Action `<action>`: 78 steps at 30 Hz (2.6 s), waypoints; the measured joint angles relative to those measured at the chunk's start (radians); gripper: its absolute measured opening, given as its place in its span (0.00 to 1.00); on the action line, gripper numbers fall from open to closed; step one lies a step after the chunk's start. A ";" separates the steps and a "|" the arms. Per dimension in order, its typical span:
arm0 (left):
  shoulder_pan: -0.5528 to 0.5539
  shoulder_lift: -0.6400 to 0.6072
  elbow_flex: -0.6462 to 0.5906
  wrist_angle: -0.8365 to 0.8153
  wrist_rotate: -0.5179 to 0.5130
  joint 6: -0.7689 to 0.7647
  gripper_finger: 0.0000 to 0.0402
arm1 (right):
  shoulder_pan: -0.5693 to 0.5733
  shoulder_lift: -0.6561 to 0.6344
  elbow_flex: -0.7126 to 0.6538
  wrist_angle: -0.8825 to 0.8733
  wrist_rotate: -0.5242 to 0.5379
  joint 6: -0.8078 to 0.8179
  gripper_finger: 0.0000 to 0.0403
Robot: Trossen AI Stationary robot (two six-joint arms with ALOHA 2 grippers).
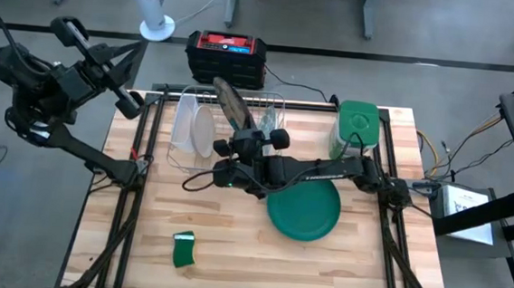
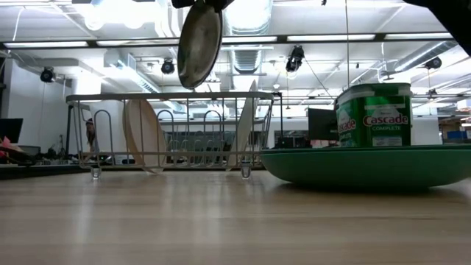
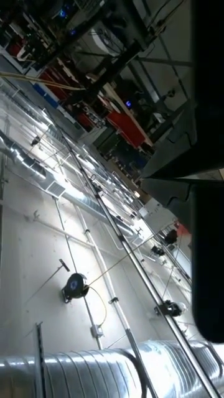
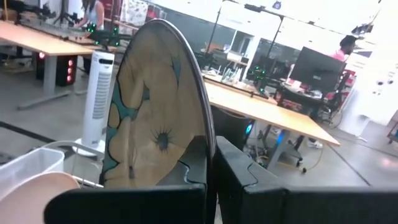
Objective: Sort dishes
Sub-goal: Put the white patterned plate on the dish rack
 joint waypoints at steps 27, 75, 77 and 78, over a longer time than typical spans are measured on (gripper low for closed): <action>0.157 0.059 -0.001 0.000 0.001 -0.046 0.00 | -0.127 -0.107 0.008 -0.866 -0.423 0.880 0.00; 0.204 0.114 -0.001 -0.029 -0.004 -0.110 0.00 | -0.122 -0.109 -0.347 -0.367 -0.208 0.735 0.00; 0.204 0.114 -0.001 -0.037 -0.006 -0.113 0.00 | -0.122 -0.109 -0.355 -0.367 -0.208 0.735 0.00; 0.204 0.114 -0.001 -0.039 -0.006 -0.115 0.00 | -0.122 -0.109 -0.359 -0.367 -0.208 0.735 0.00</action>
